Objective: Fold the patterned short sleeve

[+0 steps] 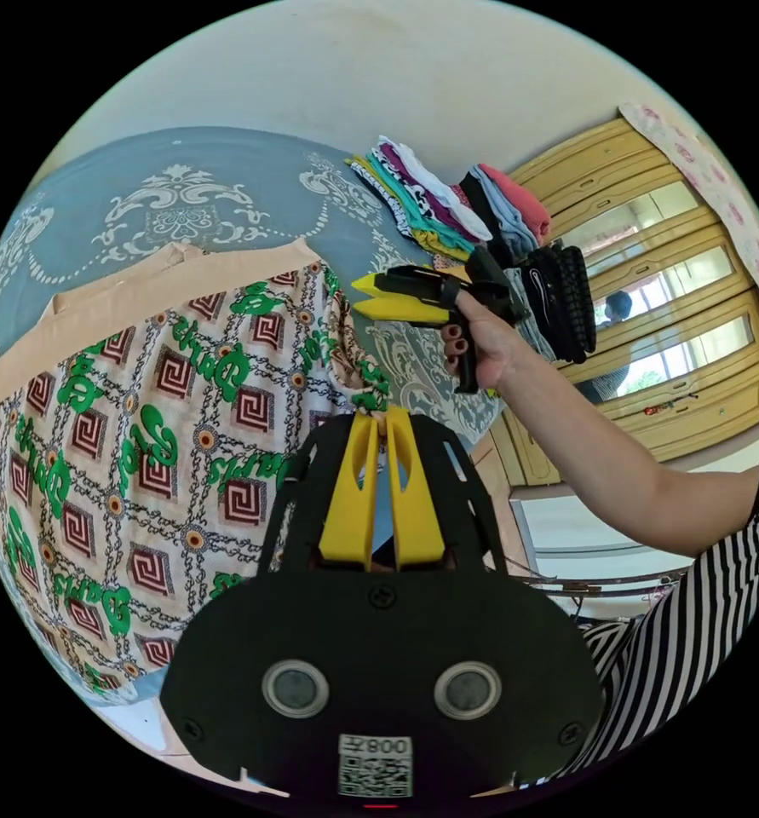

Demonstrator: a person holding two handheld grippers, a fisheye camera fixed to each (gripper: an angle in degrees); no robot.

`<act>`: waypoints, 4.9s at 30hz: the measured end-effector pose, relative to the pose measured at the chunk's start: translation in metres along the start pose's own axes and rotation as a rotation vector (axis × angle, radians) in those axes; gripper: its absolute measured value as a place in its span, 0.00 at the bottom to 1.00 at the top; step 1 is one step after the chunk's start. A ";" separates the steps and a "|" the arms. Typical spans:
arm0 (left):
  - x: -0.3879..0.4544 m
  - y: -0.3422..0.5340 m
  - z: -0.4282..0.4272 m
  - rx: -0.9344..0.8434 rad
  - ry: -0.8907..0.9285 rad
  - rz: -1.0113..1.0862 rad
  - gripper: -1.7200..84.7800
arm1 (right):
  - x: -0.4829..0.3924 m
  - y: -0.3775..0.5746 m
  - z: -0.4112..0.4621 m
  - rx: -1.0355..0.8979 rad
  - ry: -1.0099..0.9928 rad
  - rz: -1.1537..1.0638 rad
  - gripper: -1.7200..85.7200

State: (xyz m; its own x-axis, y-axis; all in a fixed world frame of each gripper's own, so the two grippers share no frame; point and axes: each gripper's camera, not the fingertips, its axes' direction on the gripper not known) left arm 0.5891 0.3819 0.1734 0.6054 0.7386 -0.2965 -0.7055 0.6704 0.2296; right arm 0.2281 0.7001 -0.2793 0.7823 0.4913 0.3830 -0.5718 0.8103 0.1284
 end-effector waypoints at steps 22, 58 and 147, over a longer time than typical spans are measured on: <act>0.011 0.019 0.015 -0.064 0.052 0.098 0.05 | 0.006 -0.070 0.080 -0.026 0.047 -0.006 0.03; -0.242 0.296 -0.212 0.403 0.194 -0.356 0.04 | -0.133 -0.076 0.390 -0.225 -0.167 -0.325 0.03; -0.459 0.591 -0.227 0.460 0.540 -0.661 0.11 | 0.035 0.219 0.434 -0.428 -0.282 -0.114 0.03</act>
State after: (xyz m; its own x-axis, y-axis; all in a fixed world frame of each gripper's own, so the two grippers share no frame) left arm -0.1890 0.4231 0.2347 0.4967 0.1476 -0.8553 -0.0005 0.9855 0.1698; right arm 0.0235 0.7560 0.1590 0.7031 0.3353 0.6271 -0.2888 0.9405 -0.1792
